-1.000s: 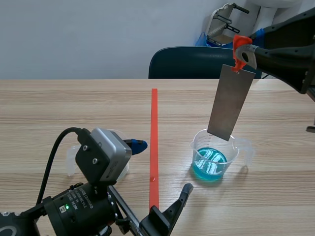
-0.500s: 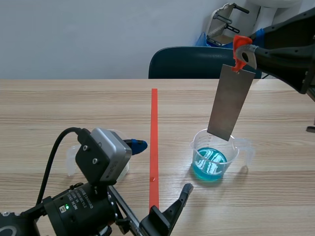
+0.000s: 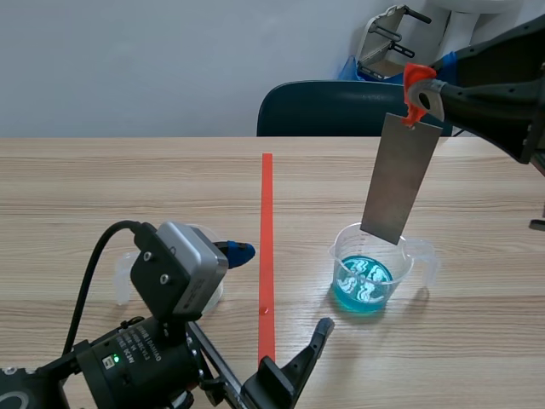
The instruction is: Do the redox reaction experiment
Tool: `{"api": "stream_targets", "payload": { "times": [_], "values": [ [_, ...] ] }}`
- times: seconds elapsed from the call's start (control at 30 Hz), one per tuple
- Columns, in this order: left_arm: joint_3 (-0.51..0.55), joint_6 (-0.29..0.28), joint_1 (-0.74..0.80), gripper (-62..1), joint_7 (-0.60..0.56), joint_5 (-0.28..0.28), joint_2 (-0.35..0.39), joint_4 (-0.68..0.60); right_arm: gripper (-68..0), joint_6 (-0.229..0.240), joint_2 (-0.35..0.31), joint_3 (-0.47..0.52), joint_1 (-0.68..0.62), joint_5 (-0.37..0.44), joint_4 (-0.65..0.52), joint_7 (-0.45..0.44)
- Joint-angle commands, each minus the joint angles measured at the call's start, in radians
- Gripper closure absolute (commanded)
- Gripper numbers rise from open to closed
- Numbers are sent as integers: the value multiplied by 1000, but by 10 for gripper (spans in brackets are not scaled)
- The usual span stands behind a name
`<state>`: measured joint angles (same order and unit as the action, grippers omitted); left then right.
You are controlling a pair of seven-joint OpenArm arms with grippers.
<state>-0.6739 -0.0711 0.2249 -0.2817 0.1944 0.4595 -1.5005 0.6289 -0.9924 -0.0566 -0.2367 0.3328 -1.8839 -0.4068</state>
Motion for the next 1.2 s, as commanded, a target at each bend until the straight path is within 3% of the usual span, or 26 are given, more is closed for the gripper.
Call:
{"api": "stream_targets", "payload": {
  "times": [0.0,0.33,0.67,1.17],
  "values": [
    [3,-2,8,-623,-14,3,-8,-10,-8,-6,-15,5,9,11,-5,-10],
    [3,-2,8,-623,-14,2,-8,-10,-8,-7,-9,3,9,1,-4,-14],
    [3,-2,8,-623,-15,2,-8,-10,-9,-7,65,-18,1,-143,24,-66],
    [3,-2,8,-623,-17,3,-8,-11,-8,-19,161,-99,24,-381,230,-338]
  ]
}}
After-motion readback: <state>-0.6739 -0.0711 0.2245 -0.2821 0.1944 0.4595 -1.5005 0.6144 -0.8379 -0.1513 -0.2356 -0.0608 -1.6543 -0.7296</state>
